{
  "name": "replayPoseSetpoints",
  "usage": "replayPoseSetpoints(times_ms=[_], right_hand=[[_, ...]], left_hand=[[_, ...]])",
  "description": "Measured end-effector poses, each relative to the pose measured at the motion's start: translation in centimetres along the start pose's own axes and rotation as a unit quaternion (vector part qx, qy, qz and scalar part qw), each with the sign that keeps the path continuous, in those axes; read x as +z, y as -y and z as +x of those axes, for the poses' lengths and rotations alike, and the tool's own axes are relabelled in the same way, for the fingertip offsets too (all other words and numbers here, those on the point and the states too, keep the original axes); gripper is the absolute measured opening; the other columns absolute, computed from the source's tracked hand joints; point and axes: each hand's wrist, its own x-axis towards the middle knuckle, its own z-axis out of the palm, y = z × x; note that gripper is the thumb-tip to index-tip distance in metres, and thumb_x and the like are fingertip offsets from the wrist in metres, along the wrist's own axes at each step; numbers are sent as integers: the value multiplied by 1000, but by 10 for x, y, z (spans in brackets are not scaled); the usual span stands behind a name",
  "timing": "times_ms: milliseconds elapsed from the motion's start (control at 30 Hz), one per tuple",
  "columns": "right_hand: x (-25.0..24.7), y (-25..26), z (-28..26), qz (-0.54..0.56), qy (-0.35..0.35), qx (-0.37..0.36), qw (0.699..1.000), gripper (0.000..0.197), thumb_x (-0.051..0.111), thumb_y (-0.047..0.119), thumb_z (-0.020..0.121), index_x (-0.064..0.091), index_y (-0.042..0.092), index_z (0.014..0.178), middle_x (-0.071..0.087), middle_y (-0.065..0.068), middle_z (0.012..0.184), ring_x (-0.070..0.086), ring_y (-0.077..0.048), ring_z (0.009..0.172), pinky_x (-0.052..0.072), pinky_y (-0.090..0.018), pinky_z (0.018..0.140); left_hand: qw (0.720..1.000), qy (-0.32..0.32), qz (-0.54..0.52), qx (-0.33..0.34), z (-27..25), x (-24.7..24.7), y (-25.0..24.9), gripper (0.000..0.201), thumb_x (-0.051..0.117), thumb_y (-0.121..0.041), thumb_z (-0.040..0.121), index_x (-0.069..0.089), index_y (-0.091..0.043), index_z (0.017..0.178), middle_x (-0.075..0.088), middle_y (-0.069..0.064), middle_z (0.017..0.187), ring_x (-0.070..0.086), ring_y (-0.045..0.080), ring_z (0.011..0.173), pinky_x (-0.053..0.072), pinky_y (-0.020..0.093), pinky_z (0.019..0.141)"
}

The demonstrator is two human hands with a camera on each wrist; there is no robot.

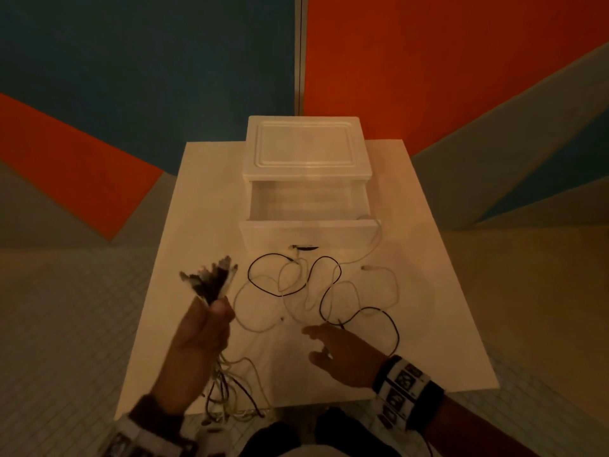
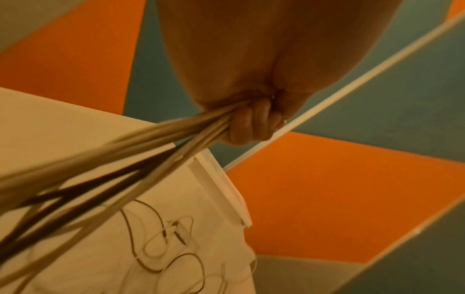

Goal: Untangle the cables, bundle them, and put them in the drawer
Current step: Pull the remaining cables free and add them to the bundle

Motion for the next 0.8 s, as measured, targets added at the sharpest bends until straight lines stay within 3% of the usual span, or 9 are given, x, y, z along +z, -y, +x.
replayPoseSetpoints(times_ms=[167, 267, 333, 467, 533, 600, 667, 733, 800], right_hand=[[24, -27, 16, -110, -28, 142, 983, 52, 21, 33, 94, 50, 9, 131, 55, -12, 129, 53, -26, 117, 42, -33, 101], [29, -53, 20, -197, -113, 226, 947, 47, 56, 32, 89, 52, 6, 128, 58, -14, 121, 59, -31, 107, 48, -41, 87], [31, -66, 21, -236, -96, 239, 937, 49, 61, 33, 86, 52, 7, 127, 54, -14, 125, 56, -32, 111, 47, -45, 88], [33, -79, 18, -241, -47, 193, 950, 47, 43, 19, 93, 35, 8, 138, 40, -12, 140, 44, -30, 125, 37, -40, 101], [26, -82, 14, -175, -17, 193, 965, 56, 37, 20, 98, 20, 5, 149, 34, -14, 150, 39, -29, 134, 31, -37, 110], [13, -80, 7, -107, 3, 180, 978, 64, 20, 34, 97, 9, 2, 152, 23, -14, 157, 28, -26, 143, 20, -33, 118], [-4, -76, 1, -30, -14, 158, 987, 81, 6, 46, 84, 35, -3, 142, 40, -18, 147, 38, -25, 137, 27, -31, 114], [-25, -61, -6, 16, -41, 140, 989, 43, 23, 32, 95, 57, 8, 105, 57, -15, 111, 56, -29, 111, 41, -32, 94], [-45, -48, -10, 38, -67, 125, 989, 19, 39, 18, 100, 55, 17, 90, 58, -3, 92, 56, -23, 86, 43, -32, 74]], left_hand=[[999, 6, 44, 5, -8, 10, 22, 34, 57, -57, 87, 61, -29, 106, 42, -16, 66, 29, 5, 57, 30, 23, 52], [996, -5, 90, 21, -2, 13, 28, 14, 50, -48, 92, 59, -51, 102, 49, -15, 75, 38, 8, 67, 35, 33, 64], [993, -14, 116, 18, 1, 16, 32, 15, 49, -45, 95, 58, -56, 101, 54, -12, 88, 50, 7, 79, 42, 35, 79], [993, -10, 113, -30, 6, 20, 40, 65, 46, -65, 84, 52, -25, 136, 57, 18, 116, 49, 22, 115, 33, 54, 105], [994, -13, 108, -30, 8, 21, 44, 52, 43, -60, 91, 53, -31, 132, 65, -2, 120, 54, 6, 116, 40, 36, 101], [993, -13, 119, -20, 12, 23, 46, 26, 40, -38, 102, 56, -35, 122, 66, -21, 106, 55, -11, 95, 41, 18, 80], [990, -14, 141, -3, 15, 26, 52, 28, 36, -23, 101, 59, -29, 116, 64, -23, 92, 51, -13, 83, 37, 13, 77], [990, -16, 138, 0, 19, 27, 60, 28, 36, -20, 102, 59, -25, 116, 65, -16, 107, 53, -12, 97, 35, 14, 92], [994, -23, 101, -25, 25, 27, 68, 25, 39, -21, 104, 54, -30, 122, 60, -6, 116, 53, -9, 101, 33, 15, 97]])
